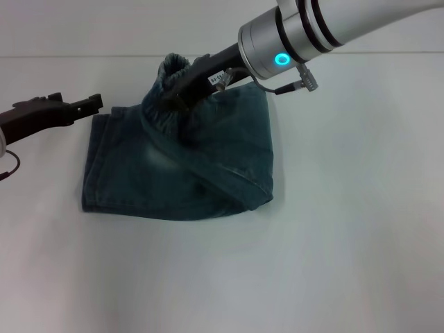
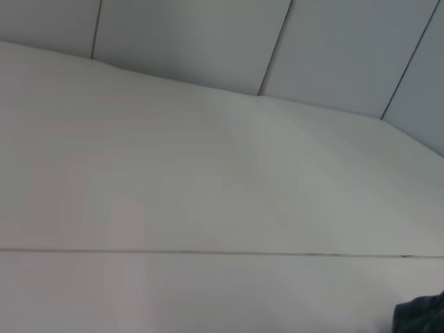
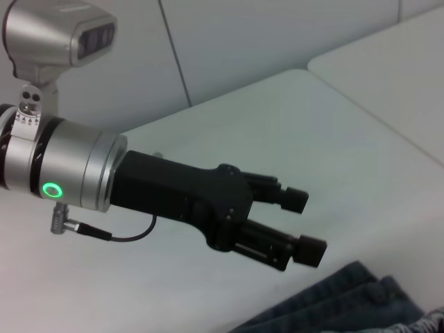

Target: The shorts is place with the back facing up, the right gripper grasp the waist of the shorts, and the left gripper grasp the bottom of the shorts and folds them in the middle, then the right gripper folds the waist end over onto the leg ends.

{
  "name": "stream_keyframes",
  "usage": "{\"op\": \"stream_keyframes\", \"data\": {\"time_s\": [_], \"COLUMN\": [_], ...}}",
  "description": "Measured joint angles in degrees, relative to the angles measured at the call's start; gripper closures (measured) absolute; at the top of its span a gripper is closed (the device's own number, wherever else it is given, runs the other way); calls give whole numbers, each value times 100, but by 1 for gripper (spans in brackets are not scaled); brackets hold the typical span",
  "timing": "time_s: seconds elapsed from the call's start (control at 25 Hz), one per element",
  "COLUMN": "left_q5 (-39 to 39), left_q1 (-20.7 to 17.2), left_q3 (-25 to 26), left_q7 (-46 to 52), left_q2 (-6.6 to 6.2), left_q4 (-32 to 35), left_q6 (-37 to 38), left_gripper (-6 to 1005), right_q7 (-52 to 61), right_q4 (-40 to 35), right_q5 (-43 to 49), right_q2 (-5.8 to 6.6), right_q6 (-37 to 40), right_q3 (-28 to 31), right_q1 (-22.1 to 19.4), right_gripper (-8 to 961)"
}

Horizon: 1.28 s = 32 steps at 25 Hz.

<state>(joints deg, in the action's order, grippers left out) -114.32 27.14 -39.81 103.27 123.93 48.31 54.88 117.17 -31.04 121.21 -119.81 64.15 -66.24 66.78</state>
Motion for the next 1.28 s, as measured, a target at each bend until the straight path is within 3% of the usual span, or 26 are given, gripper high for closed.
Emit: {"op": "stream_keyframes", "data": {"time_s": [0.44,0.72,0.92,1.0,1.08,1.28], "left_q5": [-46,-40,4,8,30,189], "left_q1": [43,31,43,73,110,140], "left_q3": [-78,-163,-155,-156,-164,-174], "left_q7": [0,0,0,0,0,26], "left_q2": [0,0,0,-1,-1,-1], "left_q4": [-21,-34,-28,-21,-24,-27], "left_q6": [-165,-371,-456,-470,-477,-287], "left_gripper": [69,69,75,80,84,85], "right_q7": [-1070,-1708,-1828,-2010,-2027,-2060], "right_q4": [-25,-213,-1141,-1637,-1735,-2147], "right_q5": [-92,-571,-1328,-2060,-2241,-3069], "right_q2": [-80,-89,-78,-46,-40,-15], "right_q6": [-563,-997,-1131,-1207,-1206,-1030], "right_q3": [-380,-501,-880,-1068,-1075,-1041], "right_q1": [148,-23,-947,-1657,-1833,-2787], "right_gripper": [773,523,442,409,391,381]}}
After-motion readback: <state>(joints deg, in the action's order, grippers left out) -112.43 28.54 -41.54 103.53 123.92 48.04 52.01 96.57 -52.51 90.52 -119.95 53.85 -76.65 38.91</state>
